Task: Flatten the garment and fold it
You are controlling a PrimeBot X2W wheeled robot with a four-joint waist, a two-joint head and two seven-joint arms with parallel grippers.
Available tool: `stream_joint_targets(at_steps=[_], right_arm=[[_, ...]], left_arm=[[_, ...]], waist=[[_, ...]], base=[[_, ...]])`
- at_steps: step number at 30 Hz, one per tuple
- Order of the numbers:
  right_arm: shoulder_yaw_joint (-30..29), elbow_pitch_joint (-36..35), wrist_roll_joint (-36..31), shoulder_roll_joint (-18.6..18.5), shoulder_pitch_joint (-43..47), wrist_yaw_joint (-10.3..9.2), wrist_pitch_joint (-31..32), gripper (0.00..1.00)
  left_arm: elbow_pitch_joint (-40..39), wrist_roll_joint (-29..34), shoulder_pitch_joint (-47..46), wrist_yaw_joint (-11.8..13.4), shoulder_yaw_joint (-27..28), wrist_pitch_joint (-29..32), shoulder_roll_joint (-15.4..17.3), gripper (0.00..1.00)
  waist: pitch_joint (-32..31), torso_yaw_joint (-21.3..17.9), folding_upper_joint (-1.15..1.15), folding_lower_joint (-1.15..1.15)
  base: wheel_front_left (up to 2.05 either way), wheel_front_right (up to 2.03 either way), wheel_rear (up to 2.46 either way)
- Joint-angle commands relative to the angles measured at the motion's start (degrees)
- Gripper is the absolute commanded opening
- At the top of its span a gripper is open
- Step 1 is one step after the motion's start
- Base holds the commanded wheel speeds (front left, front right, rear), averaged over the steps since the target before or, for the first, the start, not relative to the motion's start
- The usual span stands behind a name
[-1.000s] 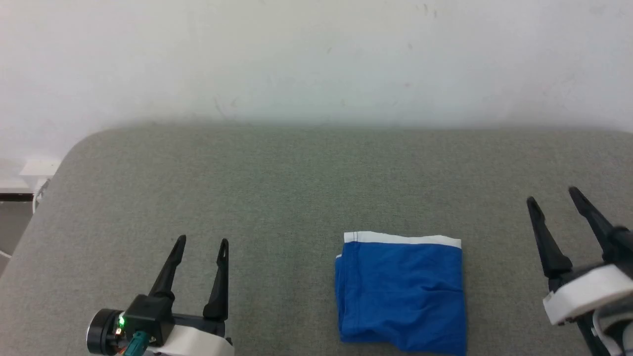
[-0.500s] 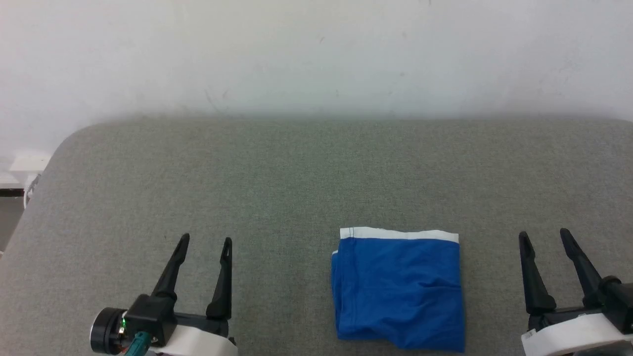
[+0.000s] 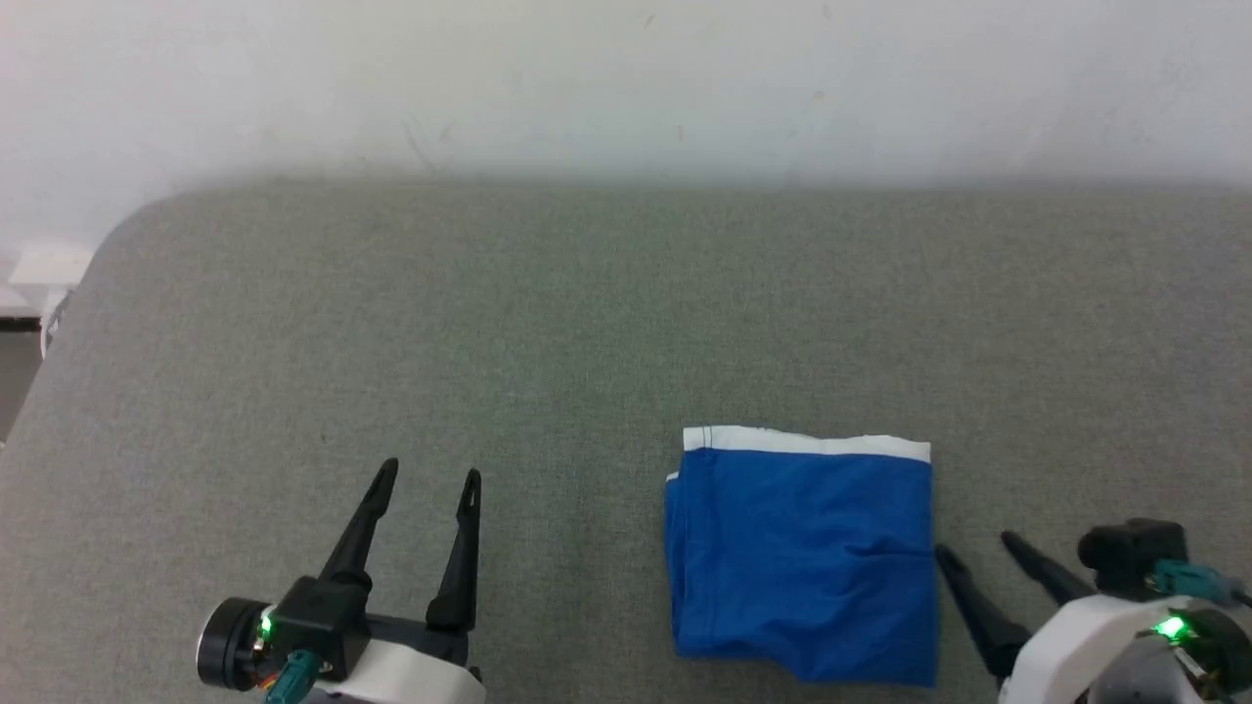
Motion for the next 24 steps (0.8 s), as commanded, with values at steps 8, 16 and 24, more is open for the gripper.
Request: stream_joint_targets(at_steps=[8,16,24], right_arm=[[4.55,6.37,10.74,-1.54,-6.54,-0.04,11.11,1.00],[8.90,15.41,11.70,-0.59,-10.66,-0.04,14.03,1.00],[11.93,19.99,9.62,-1.70,-13.32,-0.04,10.73,0.00]], left_arm=[[0.95,0.64,-3.26,-0.47,-0.90,-0.27,-0.34,1.00],[1.45,0.66,-4.56,-0.56,-1.34,-0.27,-0.43,1.00],[2.26,0.61,-4.89,-0.29,-2.25,-0.27,-0.54,1.00]], waist=[[4.96,3.17,0.00,0.00],[6.30,4.89,0.00,0.00],[5.04,4.82,0.00,0.00]], base=[[0.00,0.00,0.00],[0.00,0.00,0.00],[0.00,0.00,0.00]])
